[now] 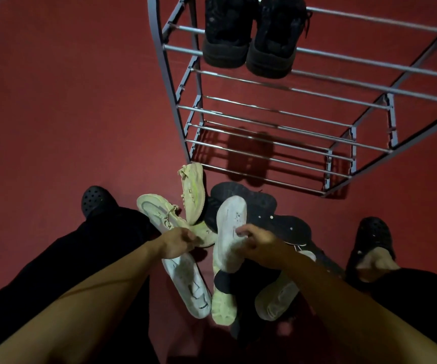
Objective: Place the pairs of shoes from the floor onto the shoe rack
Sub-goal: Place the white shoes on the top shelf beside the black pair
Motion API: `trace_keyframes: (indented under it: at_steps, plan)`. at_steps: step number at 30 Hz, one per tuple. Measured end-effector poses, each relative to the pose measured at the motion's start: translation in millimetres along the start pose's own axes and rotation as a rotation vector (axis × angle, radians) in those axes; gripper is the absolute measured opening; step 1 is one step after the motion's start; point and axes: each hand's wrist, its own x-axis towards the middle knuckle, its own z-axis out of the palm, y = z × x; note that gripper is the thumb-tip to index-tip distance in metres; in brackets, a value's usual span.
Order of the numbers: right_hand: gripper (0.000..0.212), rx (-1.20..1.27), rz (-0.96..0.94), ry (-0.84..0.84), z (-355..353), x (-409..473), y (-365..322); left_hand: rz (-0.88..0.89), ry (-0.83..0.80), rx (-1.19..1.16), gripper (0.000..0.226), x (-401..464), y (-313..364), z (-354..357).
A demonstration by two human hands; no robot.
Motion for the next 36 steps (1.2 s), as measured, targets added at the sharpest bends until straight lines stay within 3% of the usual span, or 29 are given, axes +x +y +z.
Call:
trace_keyframes:
  at_steps: [4, 8, 11, 13, 16, 19, 23, 25, 28, 31, 36]
  plan:
    - [0.045, 0.086, 0.139, -0.036, 28, 22, 14, -0.069, -0.011, 0.039, 0.013, 13, -31, 7]
    - [0.035, 0.012, 0.116, 0.139, 27, 56, 20, -0.149, 0.047, 0.08, 0.018, 39, -71, 11]
    - [0.05, -0.083, 0.056, 0.201, 24, 86, 21, -0.248, 0.121, 0.058, 0.039, 50, -90, 11]
    - [0.054, -0.093, 0.042, 0.184, 24, 110, 16, -0.298, 0.137, 0.035, 0.04, 65, -112, 11]
    - [0.067, -0.007, 0.17, 0.103, 28, 143, 11, -0.368, 0.127, 0.033, 0.057, 81, -133, 13]
    - [0.086, 0.131, 0.18, 0.159, 38, 167, 19, -0.384, 0.123, 0.067, 0.062, 87, -132, 22]
    - [0.074, 0.138, 0.2, 0.267, 45, 182, 31, -0.434, 0.219, -0.102, 0.075, 101, -149, 31]
    - [0.056, 0.12, 0.176, 0.297, 46, 185, 35, -0.44, 0.194, -0.084, 0.084, 100, -155, 30]
    - [0.017, 0.015, 0.194, 0.29, 38, 177, 29, -0.396, 0.148, -0.066, 0.068, 96, -157, 25]
    - [0.027, 0.05, 0.192, 0.327, 28, 159, 28, -0.318, 0.184, -0.172, 0.033, 82, -146, 11]
    - [0.03, 0.039, 0.212, 0.383, 7, 113, 28, -0.081, 0.019, 0.011, 0.022, 46, -91, -15]
